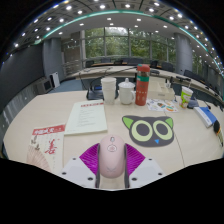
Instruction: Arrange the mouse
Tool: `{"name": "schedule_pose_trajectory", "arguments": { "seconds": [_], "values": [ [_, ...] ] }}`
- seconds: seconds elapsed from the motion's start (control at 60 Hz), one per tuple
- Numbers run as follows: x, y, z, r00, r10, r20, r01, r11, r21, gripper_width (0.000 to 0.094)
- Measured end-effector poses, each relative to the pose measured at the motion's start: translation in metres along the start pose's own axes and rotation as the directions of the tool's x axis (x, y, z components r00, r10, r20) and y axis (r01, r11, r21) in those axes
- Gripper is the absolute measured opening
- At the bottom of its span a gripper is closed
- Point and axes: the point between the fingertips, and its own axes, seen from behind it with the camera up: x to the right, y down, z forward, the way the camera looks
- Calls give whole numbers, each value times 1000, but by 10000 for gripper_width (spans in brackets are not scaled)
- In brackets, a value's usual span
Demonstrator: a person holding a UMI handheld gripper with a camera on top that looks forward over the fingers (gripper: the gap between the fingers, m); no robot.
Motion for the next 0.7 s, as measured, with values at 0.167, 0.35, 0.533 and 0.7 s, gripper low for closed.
{"name": "schedule_pose_trajectory", "arguments": {
  "seconds": [0.167, 0.35, 0.533, 0.7],
  "values": [
    [55, -95, 3, 999, 35, -14, -32, 989, 143, 321],
    [124, -109, 60, 996, 65, -64, -56, 990, 131, 320],
    [154, -54, 121, 995, 60, -79, -59, 998, 17, 322],
    [161, -29, 143, 994, 85, -62, -87, 996, -20, 450]
  ]
}}
